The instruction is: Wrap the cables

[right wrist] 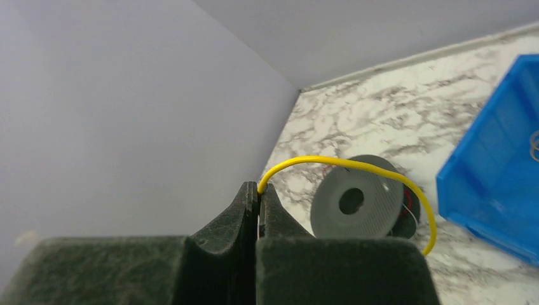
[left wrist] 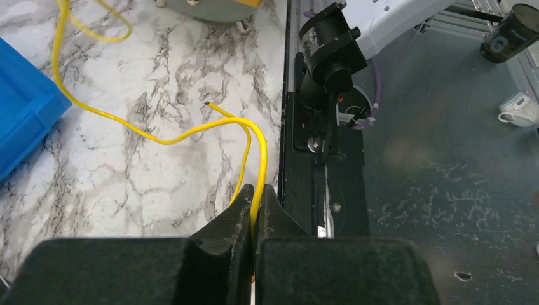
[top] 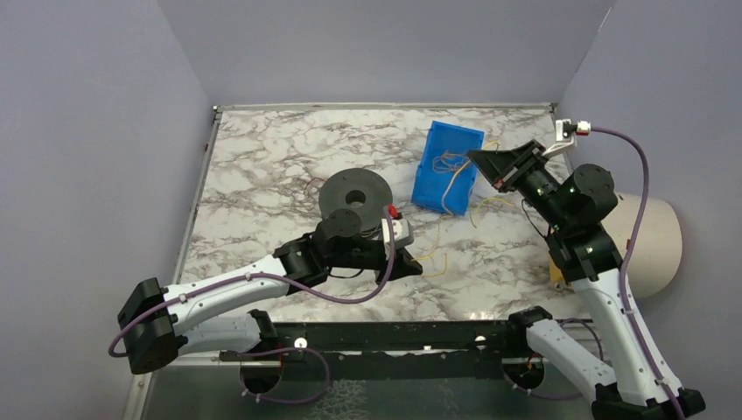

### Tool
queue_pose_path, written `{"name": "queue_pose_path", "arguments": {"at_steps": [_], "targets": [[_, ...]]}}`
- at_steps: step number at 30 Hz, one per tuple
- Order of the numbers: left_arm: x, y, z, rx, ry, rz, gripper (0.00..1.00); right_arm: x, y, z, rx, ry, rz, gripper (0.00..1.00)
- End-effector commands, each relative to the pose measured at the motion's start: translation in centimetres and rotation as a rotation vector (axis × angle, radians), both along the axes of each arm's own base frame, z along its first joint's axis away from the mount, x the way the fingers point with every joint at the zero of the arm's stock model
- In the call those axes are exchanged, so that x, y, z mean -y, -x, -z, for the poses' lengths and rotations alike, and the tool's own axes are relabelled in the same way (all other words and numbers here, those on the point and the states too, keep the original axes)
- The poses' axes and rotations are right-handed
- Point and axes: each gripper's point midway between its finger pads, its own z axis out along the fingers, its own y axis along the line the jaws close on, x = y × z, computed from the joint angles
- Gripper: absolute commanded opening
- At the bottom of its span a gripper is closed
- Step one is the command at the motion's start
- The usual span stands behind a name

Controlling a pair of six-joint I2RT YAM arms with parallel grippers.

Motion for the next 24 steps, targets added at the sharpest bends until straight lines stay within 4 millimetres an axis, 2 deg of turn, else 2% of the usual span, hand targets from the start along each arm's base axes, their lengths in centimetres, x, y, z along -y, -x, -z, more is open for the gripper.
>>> {"name": "queue_pose_path", "arguments": {"at_steps": [1, 4, 8, 12, 17, 24], "targets": [[-0.5, 0.9, -0.8, -0.052, -0.004, 0.004, 0.00, 2.4, -0.9, 4.9, -0.093, 0.049, 0.154, 0.01], [-0.7, 1.4, -0.6, -0.072, -0.021, 0.026, 0.00, 3.3, -1.3, 8.3, -0.160, 0.062, 0.209, 0.10], [-0.6, 2.0, -0.3, -0.106, -0.054, 0.057, 0.00, 3.9, -1.6, 12.1, -0.243, 0.112, 0.247, 0.11], [-0.2, 1.9, 0.2, -0.132, -0.080, 0.063, 0.00, 4.0, -1.7, 15.5, -0.327, 0.155, 0.250, 0.25], [0.4, 1.6, 1.7, -0.177, -0.123, 0.052, 0.00, 3.0, -1.0, 18.8, -0.407, 0.192, 0.176, 0.42], [1.4, 0.6, 2.5, -0.273, -0.145, 0.035, 0.00, 2.3, 0.7, 20.9, -0.457, 0.244, 0.093, 0.49]]}}
